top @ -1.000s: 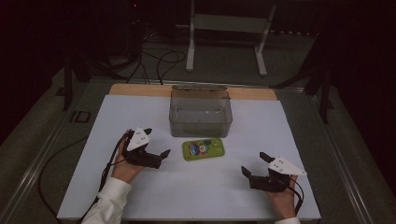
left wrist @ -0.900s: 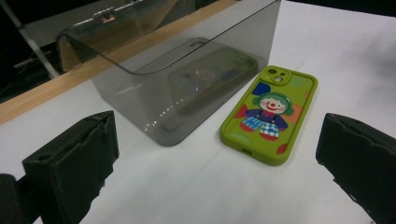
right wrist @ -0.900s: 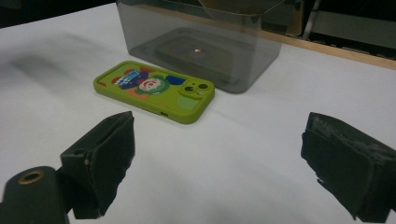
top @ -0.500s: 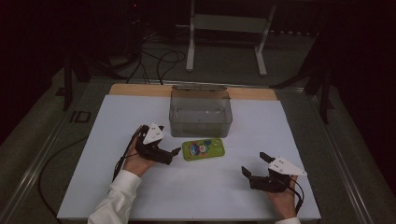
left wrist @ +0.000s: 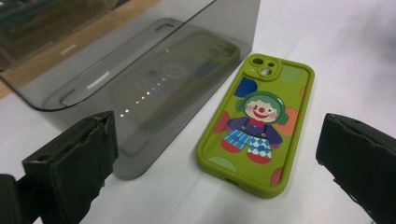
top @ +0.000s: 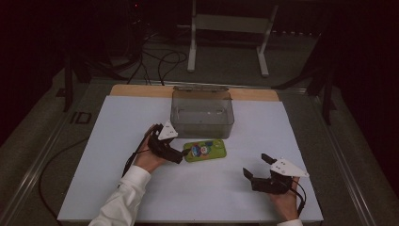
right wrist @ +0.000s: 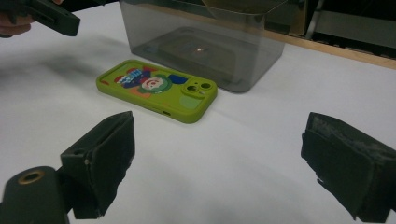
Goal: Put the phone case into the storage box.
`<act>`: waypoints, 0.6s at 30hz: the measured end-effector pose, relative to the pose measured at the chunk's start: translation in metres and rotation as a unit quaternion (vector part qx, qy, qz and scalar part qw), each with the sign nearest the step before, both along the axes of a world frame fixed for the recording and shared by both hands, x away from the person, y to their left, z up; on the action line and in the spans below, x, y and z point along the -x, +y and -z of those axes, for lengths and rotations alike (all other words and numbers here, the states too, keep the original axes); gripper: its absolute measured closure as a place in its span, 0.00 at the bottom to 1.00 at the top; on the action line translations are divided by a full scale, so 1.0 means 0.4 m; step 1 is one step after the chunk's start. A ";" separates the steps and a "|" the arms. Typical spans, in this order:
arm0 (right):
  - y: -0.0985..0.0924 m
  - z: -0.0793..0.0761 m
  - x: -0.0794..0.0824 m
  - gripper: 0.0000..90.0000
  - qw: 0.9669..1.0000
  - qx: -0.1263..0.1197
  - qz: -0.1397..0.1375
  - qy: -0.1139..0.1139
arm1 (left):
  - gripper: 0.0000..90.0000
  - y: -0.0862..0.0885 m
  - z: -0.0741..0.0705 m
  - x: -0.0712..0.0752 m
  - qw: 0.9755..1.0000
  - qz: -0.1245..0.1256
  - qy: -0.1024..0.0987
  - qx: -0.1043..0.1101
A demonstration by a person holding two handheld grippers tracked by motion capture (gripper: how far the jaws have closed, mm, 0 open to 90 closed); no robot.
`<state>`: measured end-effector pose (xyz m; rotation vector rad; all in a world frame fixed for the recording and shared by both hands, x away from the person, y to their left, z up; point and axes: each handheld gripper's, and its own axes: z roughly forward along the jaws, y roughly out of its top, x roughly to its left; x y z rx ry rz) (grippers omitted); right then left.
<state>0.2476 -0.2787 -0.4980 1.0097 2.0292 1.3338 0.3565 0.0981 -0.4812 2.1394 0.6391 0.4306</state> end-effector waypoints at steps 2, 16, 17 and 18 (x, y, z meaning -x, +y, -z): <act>0.000 0.000 0.000 0.11 1.000 -0.001 0.000 0.000 | 0.00 -0.010 0.004 -0.007 1.000 0.004 0.005 -0.009; -0.001 0.000 -0.001 0.11 1.000 0.000 -0.001 0.001 | 0.00 -0.068 0.018 -0.031 0.997 0.034 0.023 -0.060; -0.001 0.000 -0.001 0.11 1.000 0.000 -0.001 0.001 | 0.00 -0.073 0.019 -0.033 0.997 0.037 0.025 -0.061; -0.001 0.000 -0.001 0.11 1.000 0.000 -0.001 0.001 | 0.00 -0.078 0.020 -0.034 0.997 0.039 0.026 -0.065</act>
